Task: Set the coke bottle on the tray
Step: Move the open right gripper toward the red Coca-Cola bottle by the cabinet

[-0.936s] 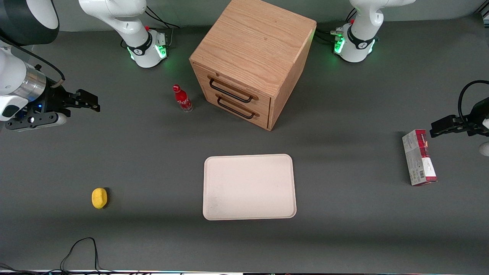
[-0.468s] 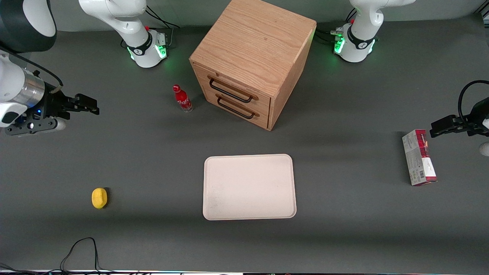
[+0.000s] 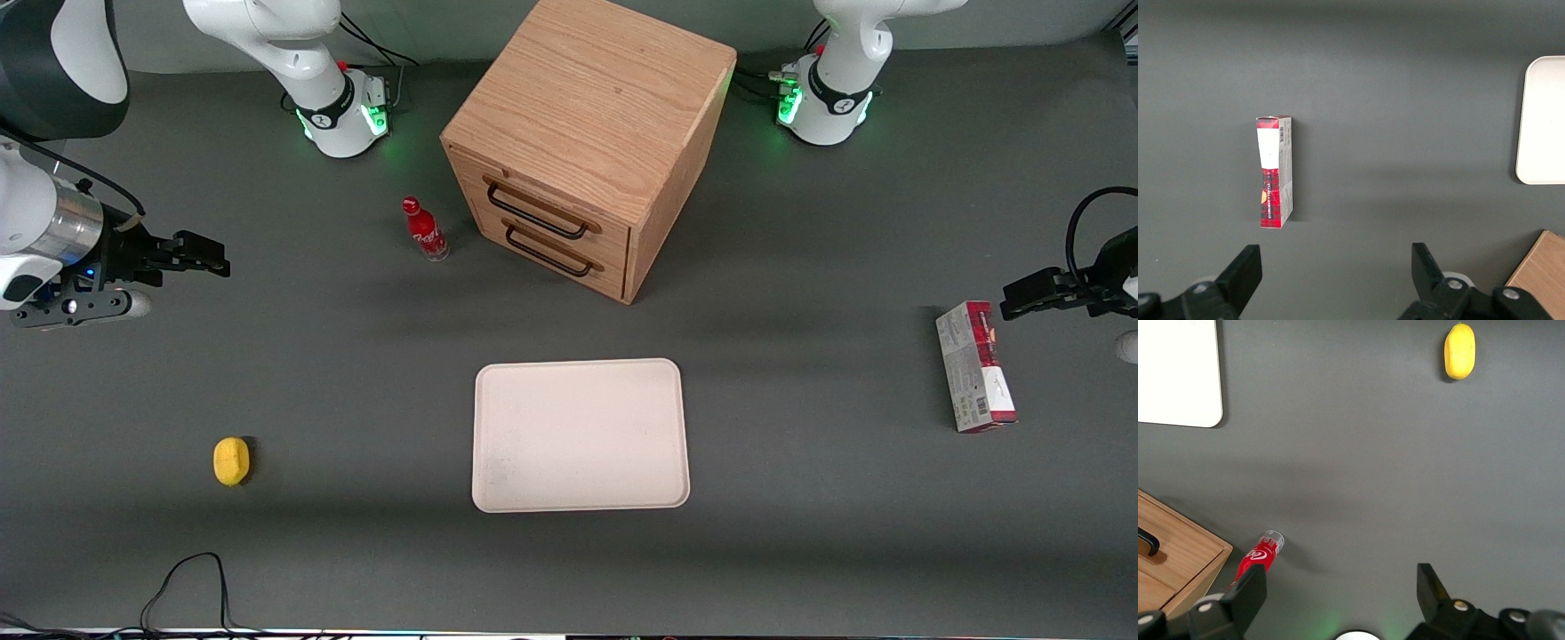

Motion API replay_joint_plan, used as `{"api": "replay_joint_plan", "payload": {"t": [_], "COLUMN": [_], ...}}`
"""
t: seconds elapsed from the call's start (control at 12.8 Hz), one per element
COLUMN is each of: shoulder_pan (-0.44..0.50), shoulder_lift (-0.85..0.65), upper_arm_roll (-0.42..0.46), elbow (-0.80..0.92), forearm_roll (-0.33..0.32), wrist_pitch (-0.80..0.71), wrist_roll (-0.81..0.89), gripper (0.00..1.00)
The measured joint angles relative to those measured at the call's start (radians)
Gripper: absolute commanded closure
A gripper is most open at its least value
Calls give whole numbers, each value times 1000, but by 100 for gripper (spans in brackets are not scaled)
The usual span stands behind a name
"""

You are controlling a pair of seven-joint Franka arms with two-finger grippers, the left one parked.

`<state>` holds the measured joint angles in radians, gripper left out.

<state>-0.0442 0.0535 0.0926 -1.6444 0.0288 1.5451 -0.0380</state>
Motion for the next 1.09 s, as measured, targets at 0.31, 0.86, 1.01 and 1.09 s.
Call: {"api": "replay_joint_plan", "payload": {"t": [0.31, 0.86, 1.01, 1.09], "shoulder_pan": [4, 266, 320, 323], "shoulder_lift": [-2, -13, -25, -32], "upper_arm_roll": [4, 34, 36, 36], "elbow": [12, 22, 19, 13], "forearm_roll": [0, 8, 21, 26], "wrist_pitch": [-13, -27, -45, -59], "wrist_roll": [28, 454, 511, 513], "gripper": [0, 0, 0, 0]}}
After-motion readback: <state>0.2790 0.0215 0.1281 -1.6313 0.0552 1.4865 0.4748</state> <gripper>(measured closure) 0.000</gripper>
